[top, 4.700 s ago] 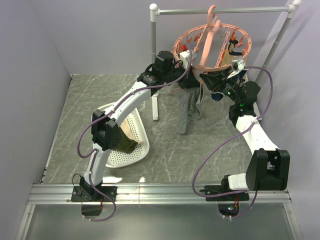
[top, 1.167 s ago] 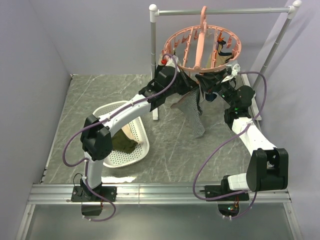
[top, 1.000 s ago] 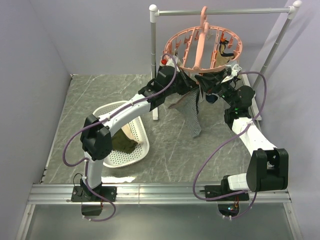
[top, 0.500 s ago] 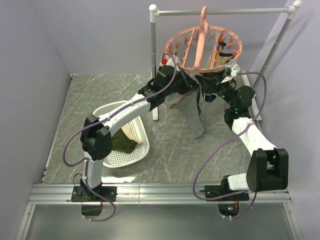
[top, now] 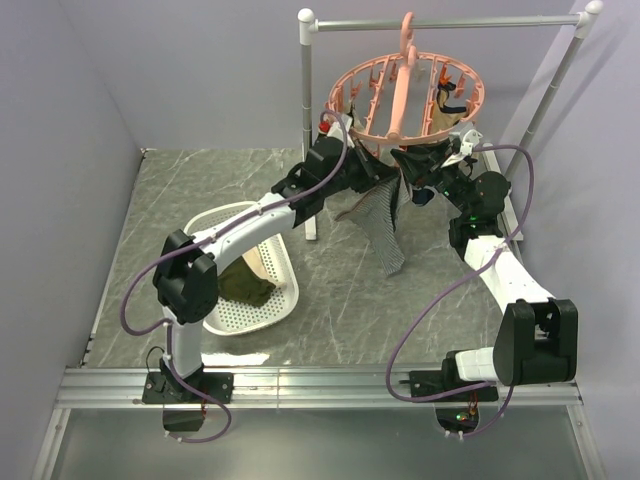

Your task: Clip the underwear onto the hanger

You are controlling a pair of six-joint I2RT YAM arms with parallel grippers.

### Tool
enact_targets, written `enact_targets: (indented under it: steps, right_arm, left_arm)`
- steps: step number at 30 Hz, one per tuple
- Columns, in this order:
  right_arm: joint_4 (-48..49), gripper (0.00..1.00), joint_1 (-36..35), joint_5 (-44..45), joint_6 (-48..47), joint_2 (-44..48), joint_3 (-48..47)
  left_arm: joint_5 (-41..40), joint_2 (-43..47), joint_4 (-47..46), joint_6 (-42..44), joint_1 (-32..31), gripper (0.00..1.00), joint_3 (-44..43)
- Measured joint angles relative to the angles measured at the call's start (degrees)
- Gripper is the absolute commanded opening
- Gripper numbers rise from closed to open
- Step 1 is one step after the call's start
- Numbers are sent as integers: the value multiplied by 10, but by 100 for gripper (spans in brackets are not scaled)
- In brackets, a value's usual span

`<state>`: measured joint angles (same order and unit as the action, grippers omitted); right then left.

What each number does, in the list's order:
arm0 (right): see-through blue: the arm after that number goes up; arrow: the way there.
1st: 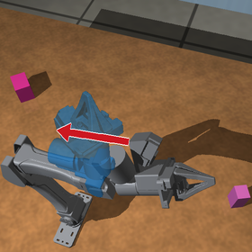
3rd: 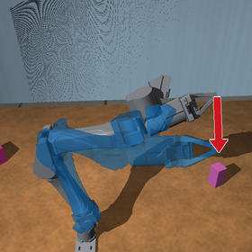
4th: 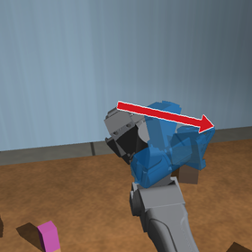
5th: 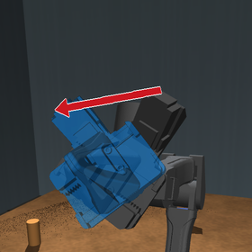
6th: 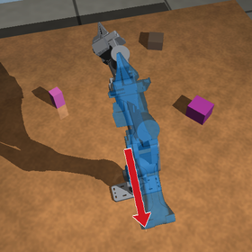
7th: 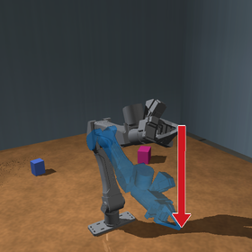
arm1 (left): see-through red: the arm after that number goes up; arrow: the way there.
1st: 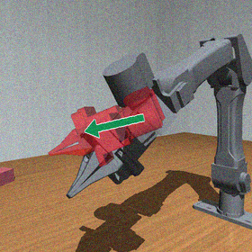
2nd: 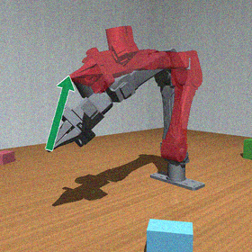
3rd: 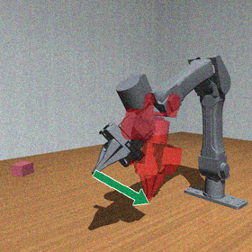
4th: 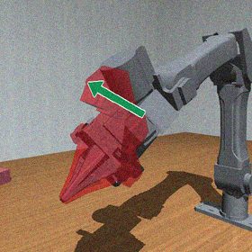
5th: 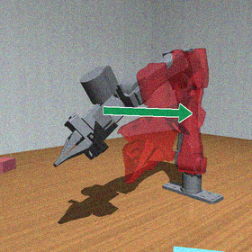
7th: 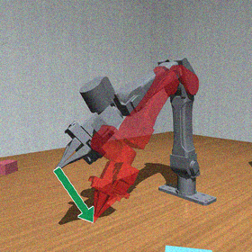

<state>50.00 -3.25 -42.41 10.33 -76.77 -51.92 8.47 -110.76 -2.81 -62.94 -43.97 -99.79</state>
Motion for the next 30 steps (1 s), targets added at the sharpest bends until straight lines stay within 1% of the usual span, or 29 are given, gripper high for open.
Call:
enact_targets:
  steps: [6, 16, 23, 30]
  right_arm:
    - [-1, 0, 0, -1, 1, 2, 0]
    - [1, 0, 0, -7, 20, 2, 0]
    - [1, 0, 2, -21, 33, 2, 0]
    - [2, 0, 9, -35, 49, 2, -1]
  left_arm:
    - [24, 26, -60, 15, 3, 0, 60]
    - [54, 30, -129, 33, 12, 0, 78]
    - [87, 35, -194, 53, 20, 0, 120]
    - [130, 40, -253, 53, 33, 0, 148]
